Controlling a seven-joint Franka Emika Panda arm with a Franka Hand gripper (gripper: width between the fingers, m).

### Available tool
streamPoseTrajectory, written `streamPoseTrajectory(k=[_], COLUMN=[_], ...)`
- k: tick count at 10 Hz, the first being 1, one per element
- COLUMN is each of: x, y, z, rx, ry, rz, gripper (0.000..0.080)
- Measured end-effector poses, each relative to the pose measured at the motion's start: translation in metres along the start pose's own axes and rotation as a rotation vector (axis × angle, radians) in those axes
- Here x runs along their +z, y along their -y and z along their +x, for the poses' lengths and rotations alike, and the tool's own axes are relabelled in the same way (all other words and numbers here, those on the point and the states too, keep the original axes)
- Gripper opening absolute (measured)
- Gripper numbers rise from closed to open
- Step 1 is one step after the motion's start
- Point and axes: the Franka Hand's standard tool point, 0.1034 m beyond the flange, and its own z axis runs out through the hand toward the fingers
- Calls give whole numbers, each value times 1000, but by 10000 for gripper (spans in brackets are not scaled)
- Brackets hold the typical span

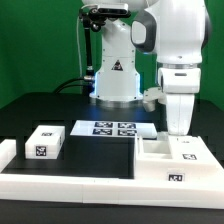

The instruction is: Assemble cabinet

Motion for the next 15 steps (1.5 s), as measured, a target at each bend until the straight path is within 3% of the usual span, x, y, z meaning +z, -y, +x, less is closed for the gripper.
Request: streamPoseTrajectory(k=[2, 5, 8, 13, 15], x=[-17, -37, -40, -52, -48], y=[3, 3, -2, -23, -25], z=[-10, -31, -41, -39, -42], rx=[-8, -19, -4, -2, -9], ry=[18, 53, 61, 64, 59], rz=[-9, -1, 8, -11, -10], gripper=[62, 62, 62, 62, 62])
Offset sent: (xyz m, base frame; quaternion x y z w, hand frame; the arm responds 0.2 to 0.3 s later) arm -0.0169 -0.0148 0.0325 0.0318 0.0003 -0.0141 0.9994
